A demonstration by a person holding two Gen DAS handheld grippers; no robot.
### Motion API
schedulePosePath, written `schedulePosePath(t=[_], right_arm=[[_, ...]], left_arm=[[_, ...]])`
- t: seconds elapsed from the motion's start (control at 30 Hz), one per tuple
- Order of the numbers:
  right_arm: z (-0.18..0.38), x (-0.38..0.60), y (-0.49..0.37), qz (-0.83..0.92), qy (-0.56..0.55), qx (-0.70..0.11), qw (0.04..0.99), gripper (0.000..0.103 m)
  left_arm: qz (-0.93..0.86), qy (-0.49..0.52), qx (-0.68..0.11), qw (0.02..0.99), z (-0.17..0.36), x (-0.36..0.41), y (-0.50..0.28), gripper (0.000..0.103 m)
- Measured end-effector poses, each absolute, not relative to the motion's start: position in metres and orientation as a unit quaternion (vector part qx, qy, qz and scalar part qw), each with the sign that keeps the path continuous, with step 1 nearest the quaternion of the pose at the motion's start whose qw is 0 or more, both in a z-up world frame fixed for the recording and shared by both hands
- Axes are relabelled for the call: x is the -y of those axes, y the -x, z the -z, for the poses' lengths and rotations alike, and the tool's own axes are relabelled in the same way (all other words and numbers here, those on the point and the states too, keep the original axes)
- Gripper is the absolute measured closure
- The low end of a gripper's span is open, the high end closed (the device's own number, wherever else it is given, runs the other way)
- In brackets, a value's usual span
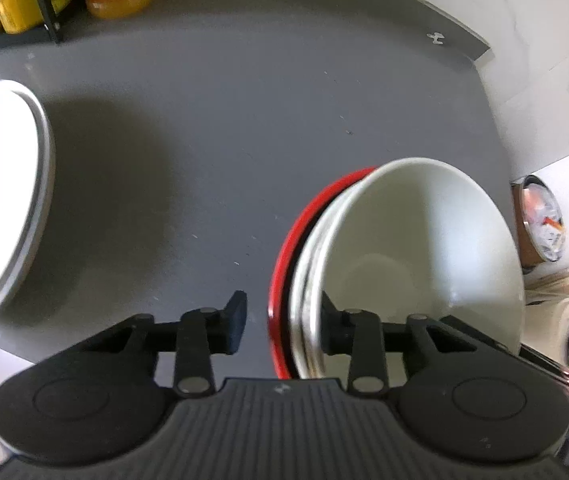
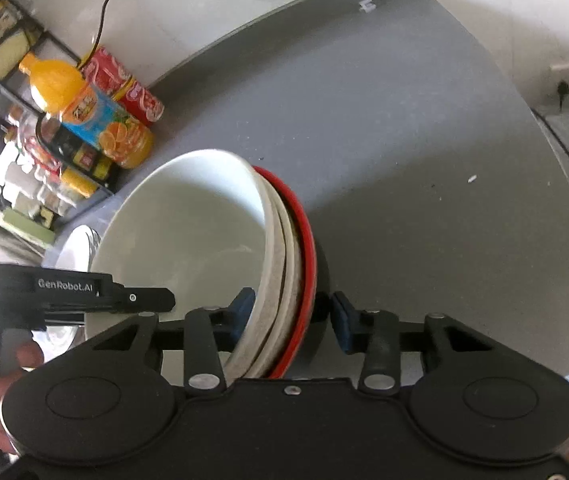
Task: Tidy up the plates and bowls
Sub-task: 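Move both tools to the red bowl holding the cream bowls, then grip the red bowl stack rim with both tools and carry it onto the plates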
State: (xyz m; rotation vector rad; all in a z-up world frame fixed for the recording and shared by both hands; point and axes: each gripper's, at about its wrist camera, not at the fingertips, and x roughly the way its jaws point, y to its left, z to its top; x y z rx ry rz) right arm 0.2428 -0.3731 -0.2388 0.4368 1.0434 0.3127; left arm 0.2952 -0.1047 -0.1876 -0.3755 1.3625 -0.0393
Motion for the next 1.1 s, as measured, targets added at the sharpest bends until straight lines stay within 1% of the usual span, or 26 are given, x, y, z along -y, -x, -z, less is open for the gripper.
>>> schedulePosePath(t=[0.07, 0.27, 0.4, 0.63, 0.83, 1.1], right_arm=[[0.240, 0.374, -0.242, -0.145, -0.205, -0.489, 0.836, 0.064], [0.234, 0.367, -0.239, -0.149, -0.189, -0.471, 0.849, 0.066], [0.230, 0.362, -0.238, -0.152, -0.192, -0.464, 0.851, 0.072], [0.226, 0.345, -0.244, -0.160, -0.187, -0.463, 0.852, 0.075], [0.223, 0.335, -0.247, -0.160, -0.192, -0.470, 0.847, 0.075], [0.205, 0.308, -0.254, -0.172, -0.192, -0.461, 0.849, 0.075]], left_arm=[[0.028, 0.178, -0.628, 0.757, 0.190, 0.107, -0.295, 0.074], [0.027, 0.186, -0.632, 0.752, 0.191, 0.106, -0.294, 0.075], [0.031, 0.186, -0.621, 0.761, 0.182, 0.100, -0.293, 0.075], [0.023, 0.191, -0.609, 0.770, 0.171, 0.078, -0.292, 0.075], [0.018, 0.218, -0.601, 0.769, 0.166, 0.055, -0.296, 0.077], [0.014, 0.219, -0.584, 0.781, 0.149, 0.026, -0.297, 0.077]])
